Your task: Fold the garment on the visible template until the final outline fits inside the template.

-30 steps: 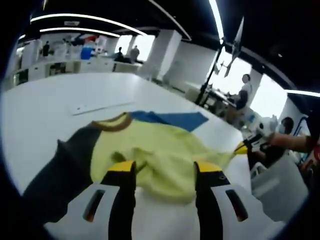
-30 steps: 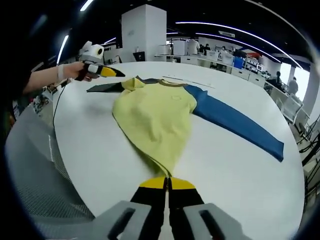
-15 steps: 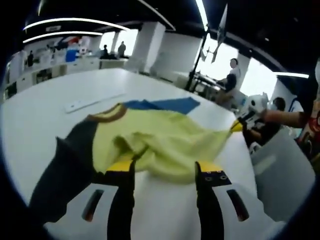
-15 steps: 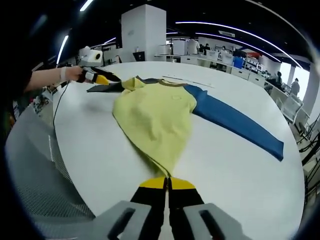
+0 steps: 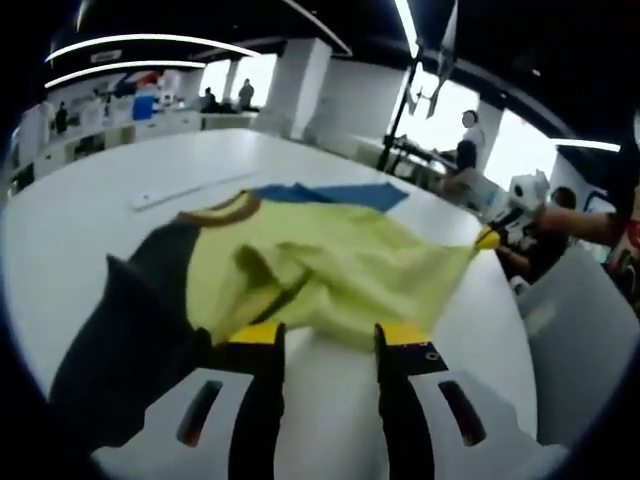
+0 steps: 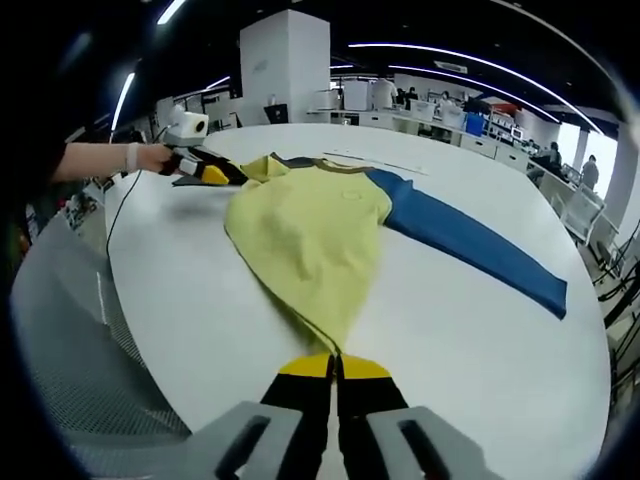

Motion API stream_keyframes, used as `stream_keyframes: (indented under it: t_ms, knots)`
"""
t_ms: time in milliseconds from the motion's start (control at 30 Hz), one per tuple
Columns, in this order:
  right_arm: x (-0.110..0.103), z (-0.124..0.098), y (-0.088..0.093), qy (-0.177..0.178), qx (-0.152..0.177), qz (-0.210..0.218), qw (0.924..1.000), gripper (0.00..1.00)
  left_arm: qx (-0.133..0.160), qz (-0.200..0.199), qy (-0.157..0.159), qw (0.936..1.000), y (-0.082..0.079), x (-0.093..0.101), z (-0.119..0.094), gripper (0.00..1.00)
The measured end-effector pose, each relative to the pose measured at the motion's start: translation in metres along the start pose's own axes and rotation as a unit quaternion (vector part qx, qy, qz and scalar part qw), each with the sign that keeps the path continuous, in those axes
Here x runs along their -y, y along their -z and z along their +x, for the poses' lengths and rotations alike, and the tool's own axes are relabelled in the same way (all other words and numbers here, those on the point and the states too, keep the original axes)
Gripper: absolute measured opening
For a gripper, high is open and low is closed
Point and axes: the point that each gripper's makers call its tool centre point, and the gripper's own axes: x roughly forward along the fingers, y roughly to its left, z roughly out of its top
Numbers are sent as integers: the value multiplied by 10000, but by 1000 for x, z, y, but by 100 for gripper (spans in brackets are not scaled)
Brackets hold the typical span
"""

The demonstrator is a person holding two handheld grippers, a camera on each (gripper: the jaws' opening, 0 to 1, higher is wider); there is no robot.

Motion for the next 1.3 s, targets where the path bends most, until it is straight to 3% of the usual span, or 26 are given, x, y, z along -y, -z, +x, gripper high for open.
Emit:
stream_keyframes:
  t_ms: [167,500,767,867,1067,1300]
  knots:
    - [1,0,0,9,4,26,10000,0,-21,13,-30,10000,8,-4,6,27]
    - [0,0,1,16,10,55,10000,0,84,-124,16,9999,8,-4,12,20]
    - [0,0,2,15,2,84,10000,0,157,-92,98,9998,8,-3,16,9]
    - [0,0,2,16,1,88,10000,0,147,-167,125,9997,7,0,16,1]
    - [0,0,2,11,-5,64,10000,0,142,-202,128,9996,5,3,11,0]
    - [0,-2,-1,17,17,12,10000,0,103,-343,99,9993,7,7,-9,0]
